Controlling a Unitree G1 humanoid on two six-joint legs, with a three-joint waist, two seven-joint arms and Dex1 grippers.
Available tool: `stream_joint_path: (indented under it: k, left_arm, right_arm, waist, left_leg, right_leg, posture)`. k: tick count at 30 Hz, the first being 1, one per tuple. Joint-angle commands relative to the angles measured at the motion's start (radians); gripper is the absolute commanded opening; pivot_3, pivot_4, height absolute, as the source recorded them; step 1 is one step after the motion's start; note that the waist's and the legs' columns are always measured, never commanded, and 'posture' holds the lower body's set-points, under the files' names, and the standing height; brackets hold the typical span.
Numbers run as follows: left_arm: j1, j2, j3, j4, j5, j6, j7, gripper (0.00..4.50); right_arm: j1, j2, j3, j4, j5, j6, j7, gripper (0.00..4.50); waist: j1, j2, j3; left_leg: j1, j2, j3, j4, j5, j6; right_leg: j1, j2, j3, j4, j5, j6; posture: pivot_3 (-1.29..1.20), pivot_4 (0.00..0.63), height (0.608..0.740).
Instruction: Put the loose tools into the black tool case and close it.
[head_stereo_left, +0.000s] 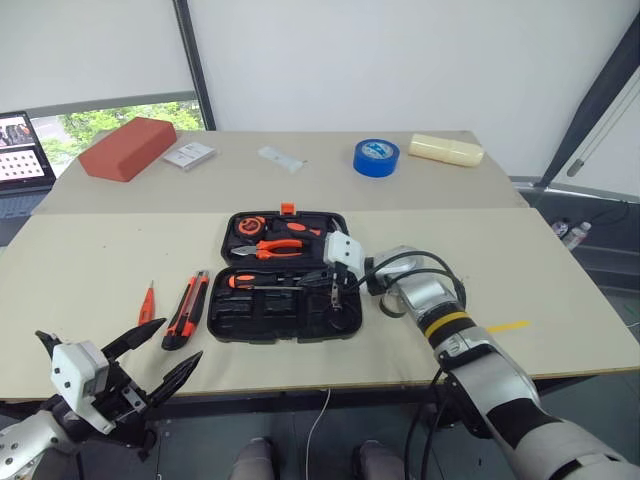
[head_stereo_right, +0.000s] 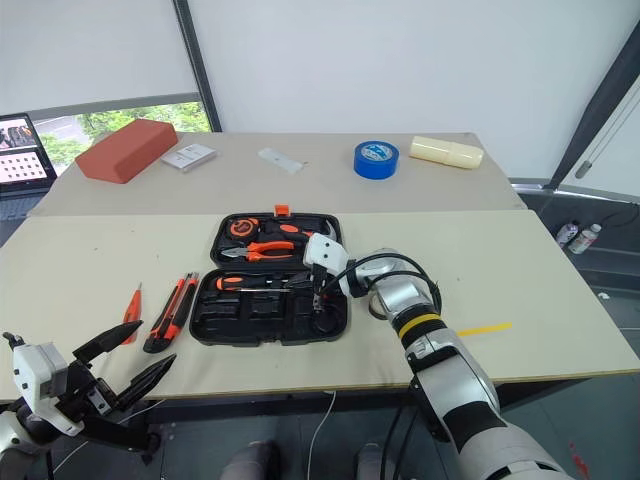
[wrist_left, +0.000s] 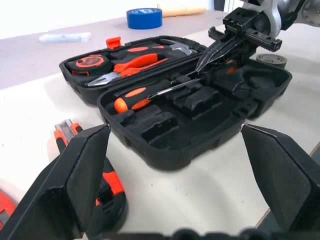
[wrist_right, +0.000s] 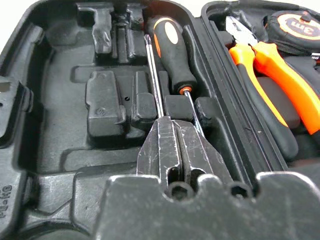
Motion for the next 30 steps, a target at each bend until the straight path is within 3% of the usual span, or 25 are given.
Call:
stream_joint_path:
  k: [1,6,9,15,18,22,25,30]
  left_arm:
    - [0.020,0.007,0.026,-0.016,0.015,-0.004,0.019,4.50]
    - [0.054,-0.009,0.047,-0.016,0.011,0.019,0.069,4.50]
    - [0.095,-0.054,0.128,-0.026,-0.073,0.053,0.128,4.50]
    - [0.245,-0.136,0.324,0.042,-0.129,0.122,0.251,4.50]
    - [0.293,-0.153,0.373,0.077,-0.132,0.150,0.287,4.50]
    - [0.323,-0.163,0.424,0.082,-0.170,0.218,0.350,4.50]
    - [0.323,-0.135,0.416,0.021,-0.211,0.318,0.408,4.50]
    - [0.181,0.016,0.414,-0.084,-0.383,0.581,0.617,4.50]
  right_arm:
    - [0.009,0.002,0.043,0.014,-0.058,-0.012,-0.006,0.01]
    - [0.008,0.001,0.039,-0.052,-0.049,-0.034,0.004,0.01]
    - [0.022,-0.010,-0.065,-0.134,0.072,-0.034,0.016,0.01]
    - [0.146,-0.120,-0.234,-0.291,0.288,-0.077,0.146,1.72]
    - [0.208,-0.167,-0.299,-0.312,0.357,-0.100,0.197,2.92]
    - [0.305,-0.264,-0.374,-0.292,0.413,-0.150,0.292,4.31]
    - [0.336,-0.293,-0.394,-0.314,0.425,-0.143,0.288,4.45]
    - [0.327,-0.298,-0.373,-0.435,0.445,-0.110,0.289,4.45]
  waist:
    - [-0.001,0.000,0.000]
    - [-0.006,-0.001,-0.001]
    - [-0.007,-0.002,-0.001]
    - [-0.002,-0.002,-0.001]
    - [-0.003,-0.002,-0.001]
    - [0.001,-0.004,0.000]
    - [-0.002,-0.005,0.001]
    - [-0.003,-0.005,0.001]
  left_leg:
    - [0.001,0.000,0.000,0.000,-0.001,-0.001]
    - [0.001,0.000,0.000,0.000,-0.001,-0.001]
    - [0.000,0.001,0.000,-0.001,-0.001,-0.001]
    - [-0.007,0.000,0.000,-0.001,0.004,0.007]
    - [-0.007,0.000,0.000,-0.001,0.003,0.005]
    - [-0.004,0.000,0.000,0.000,-0.002,-0.003]
    - [-0.003,-0.001,0.000,0.000,-0.003,-0.004]
    - [0.000,-0.001,-0.003,-0.001,-0.003,-0.004]
  right_leg:
    - [0.000,0.000,0.000,0.000,0.000,0.000]
    - [0.000,0.000,0.000,0.000,0.000,0.000]
    - [-0.001,0.000,0.000,0.000,0.000,-0.003]
    - [-0.001,0.000,0.000,-0.001,0.001,0.007]
    - [-0.002,0.000,0.000,-0.001,-0.004,0.000]
    - [-0.002,-0.001,0.000,-0.002,-0.007,0.003]
    - [-0.001,-0.003,0.000,-0.002,-0.008,0.004]
    - [-0.001,-0.001,0.000,0.000,-0.006,0.003]
  posture:
    - [0.00,0.150,0.740]
    - [0.00,0.150,0.740]
    - [0.00,0.150,0.740]
    - [0.00,0.150,0.740]
    - [0.00,0.150,0.740]
    - [0.00,0.150,0.740]
    - [0.00,0.150,0.740]
    - [0.00,0.150,0.740]
